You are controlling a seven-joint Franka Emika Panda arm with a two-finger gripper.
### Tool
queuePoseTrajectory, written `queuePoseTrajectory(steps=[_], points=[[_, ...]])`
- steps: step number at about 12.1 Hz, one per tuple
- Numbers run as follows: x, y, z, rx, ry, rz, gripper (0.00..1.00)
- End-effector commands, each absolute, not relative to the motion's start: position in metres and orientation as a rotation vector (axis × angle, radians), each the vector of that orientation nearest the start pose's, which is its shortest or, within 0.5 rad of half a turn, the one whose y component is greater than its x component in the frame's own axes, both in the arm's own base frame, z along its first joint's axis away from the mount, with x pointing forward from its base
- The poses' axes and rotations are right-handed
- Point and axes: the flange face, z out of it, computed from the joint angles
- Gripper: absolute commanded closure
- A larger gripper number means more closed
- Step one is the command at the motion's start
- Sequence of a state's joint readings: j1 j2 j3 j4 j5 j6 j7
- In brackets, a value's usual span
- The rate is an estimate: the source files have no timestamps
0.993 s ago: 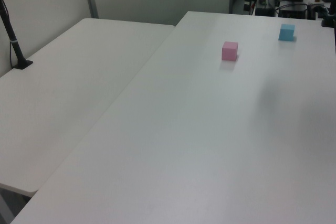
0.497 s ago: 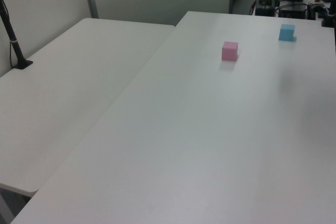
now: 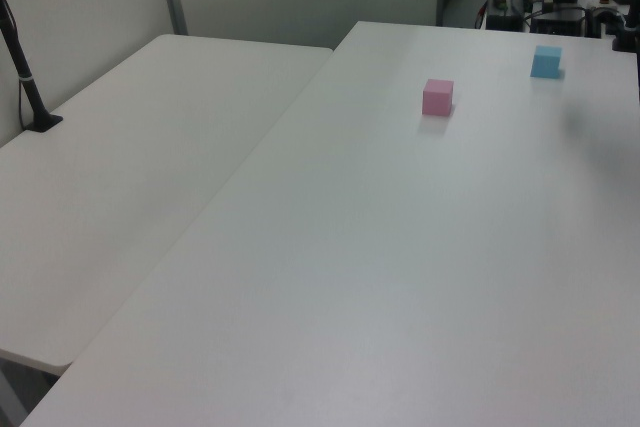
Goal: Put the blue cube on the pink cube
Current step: 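Move the open gripper over the light-blue cube and lower it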
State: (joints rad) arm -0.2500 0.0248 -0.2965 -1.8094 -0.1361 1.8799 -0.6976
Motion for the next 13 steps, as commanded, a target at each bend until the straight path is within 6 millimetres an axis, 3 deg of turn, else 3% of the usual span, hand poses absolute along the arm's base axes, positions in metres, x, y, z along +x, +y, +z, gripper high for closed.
queuePoseTrajectory(steps=[1,2,4,7,11,13], points=[[0.482,-0.348,0.469,-3.288,-0.305,0.094,0.0],[0.487,-0.356,0.448,-3.297,-0.318,0.104,0.0],[0.486,-0.373,0.43,-3.326,-0.291,0.089,0.0],[0.477,-0.417,0.393,-3.394,-0.2,0.035,0.0],[0.459,-0.452,0.379,-3.424,-0.075,-0.032,0.0],[0.465,-0.454,0.362,-3.361,0.067,-0.146,0.0]])
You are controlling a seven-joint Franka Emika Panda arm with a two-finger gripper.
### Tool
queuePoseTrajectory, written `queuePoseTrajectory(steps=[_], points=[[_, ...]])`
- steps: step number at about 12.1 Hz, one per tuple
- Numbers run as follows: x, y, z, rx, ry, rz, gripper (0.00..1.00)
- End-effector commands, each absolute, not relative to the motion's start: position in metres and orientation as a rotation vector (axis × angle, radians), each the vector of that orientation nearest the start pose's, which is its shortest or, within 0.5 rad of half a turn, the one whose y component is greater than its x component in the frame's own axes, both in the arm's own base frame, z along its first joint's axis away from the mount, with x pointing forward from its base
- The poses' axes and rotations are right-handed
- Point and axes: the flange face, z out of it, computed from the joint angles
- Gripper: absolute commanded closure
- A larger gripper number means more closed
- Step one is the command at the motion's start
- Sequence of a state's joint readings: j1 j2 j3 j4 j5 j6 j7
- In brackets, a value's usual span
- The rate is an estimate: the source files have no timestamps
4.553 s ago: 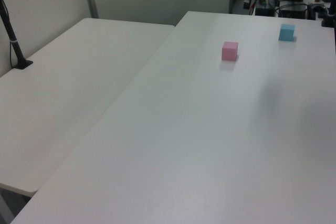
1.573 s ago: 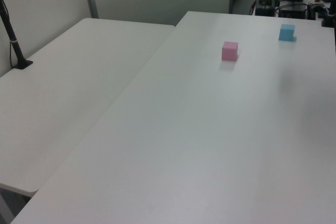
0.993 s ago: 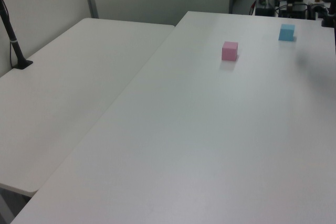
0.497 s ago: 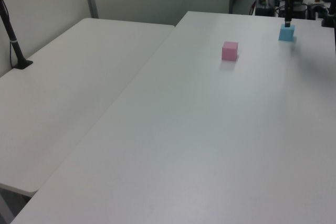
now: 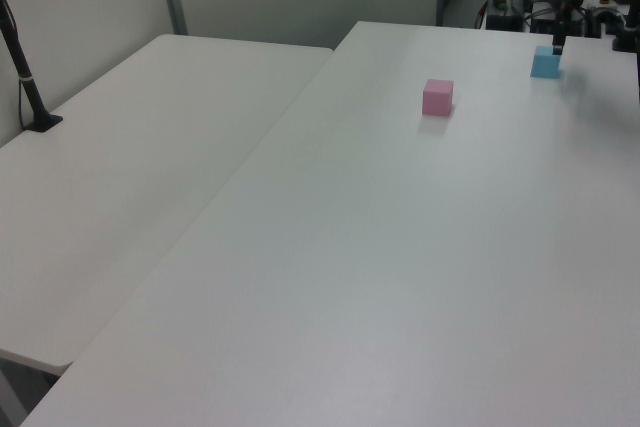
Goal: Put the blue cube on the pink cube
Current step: 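Move the open gripper over the light-blue cube and lower it, then close the gripper on the light-blue cube and lift it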
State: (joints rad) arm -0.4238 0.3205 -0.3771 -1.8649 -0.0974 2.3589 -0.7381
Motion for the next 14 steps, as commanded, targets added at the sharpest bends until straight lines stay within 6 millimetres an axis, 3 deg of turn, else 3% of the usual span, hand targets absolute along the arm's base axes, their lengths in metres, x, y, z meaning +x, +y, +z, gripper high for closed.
queuePoseTrajectory(steps=[1,4,9,14], points=[[0.466,-0.454,0.358,-3.342,0.098,-0.178,0.0],[0.474,-0.449,0.336,-3.302,0.149,-0.193,0.01],[0.475,-0.464,0.356,-3.336,0.136,-0.233,0.02],[0.473,-0.468,0.342,-3.365,0.119,-0.211,0.02]])
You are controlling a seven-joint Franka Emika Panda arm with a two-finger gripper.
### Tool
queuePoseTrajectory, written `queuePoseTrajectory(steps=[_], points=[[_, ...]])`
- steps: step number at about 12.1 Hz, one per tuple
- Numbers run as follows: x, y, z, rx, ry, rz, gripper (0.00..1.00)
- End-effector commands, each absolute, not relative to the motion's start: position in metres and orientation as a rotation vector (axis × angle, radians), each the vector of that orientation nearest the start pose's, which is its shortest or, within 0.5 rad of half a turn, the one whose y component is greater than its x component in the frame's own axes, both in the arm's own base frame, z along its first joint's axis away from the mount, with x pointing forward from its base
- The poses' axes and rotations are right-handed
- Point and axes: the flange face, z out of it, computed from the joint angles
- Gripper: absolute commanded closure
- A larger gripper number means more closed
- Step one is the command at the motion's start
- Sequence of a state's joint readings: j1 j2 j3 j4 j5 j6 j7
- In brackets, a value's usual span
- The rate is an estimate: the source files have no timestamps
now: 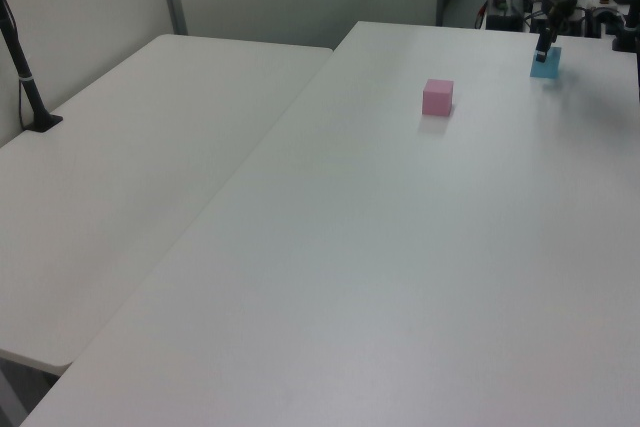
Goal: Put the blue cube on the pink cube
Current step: 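Close the gripper on the light-blue cube and lift it, then carry the light-blue cube over the pink cube and lower it onto it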
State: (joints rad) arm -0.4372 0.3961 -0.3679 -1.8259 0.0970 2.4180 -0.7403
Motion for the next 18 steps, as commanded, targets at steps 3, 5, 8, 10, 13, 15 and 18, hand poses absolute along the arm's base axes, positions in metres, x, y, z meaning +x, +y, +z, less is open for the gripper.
queuePoseTrajectory(steps=[3,5,8,10,13,15,18], points=[[0.471,-0.468,0.327,-3.39,0.144,-0.253,0.25],[0.47,-0.467,0.335,-3.375,0.16,-0.261,0.56],[0.486,-0.428,0.393,-3.239,0.188,-0.158,0.59],[0.512,-0.398,0.415,-3.207,0.223,-0.169,0.59],[0.576,-0.329,0.445,-3.186,0.312,-0.24,0.59],[0.618,-0.292,0.44,-3.168,0.302,-0.275,0.59],[0.653,-0.257,0.425,-3.157,0.283,-0.292,0.59]])
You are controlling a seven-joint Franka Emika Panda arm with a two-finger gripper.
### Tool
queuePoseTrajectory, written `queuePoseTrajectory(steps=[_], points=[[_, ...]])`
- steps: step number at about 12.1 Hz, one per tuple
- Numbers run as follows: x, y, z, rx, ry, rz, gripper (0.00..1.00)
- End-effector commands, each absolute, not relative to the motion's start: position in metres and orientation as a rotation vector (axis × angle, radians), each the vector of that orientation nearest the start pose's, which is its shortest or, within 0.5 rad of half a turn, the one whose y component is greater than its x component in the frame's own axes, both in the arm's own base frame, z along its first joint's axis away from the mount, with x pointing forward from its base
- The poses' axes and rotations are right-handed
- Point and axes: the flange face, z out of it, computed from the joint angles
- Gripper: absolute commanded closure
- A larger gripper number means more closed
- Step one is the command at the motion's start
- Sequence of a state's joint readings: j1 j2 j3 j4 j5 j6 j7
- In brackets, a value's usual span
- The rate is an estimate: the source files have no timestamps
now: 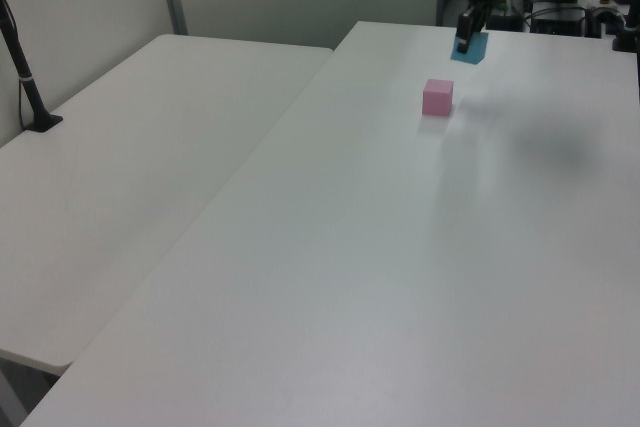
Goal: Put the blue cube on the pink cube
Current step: 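Carry the light-blue cube over the pink cube and lower it onto it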
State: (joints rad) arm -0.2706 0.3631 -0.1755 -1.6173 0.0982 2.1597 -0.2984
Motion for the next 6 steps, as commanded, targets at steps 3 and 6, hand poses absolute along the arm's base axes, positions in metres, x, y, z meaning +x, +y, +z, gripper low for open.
queuePoseTrajectory(steps=[3,6], points=[[0.669,-0.242,0.41,-3.181,0.215,-0.272,0.58],[0.677,-0.23,0.409,-3.219,0.148,-0.265,0.53]])
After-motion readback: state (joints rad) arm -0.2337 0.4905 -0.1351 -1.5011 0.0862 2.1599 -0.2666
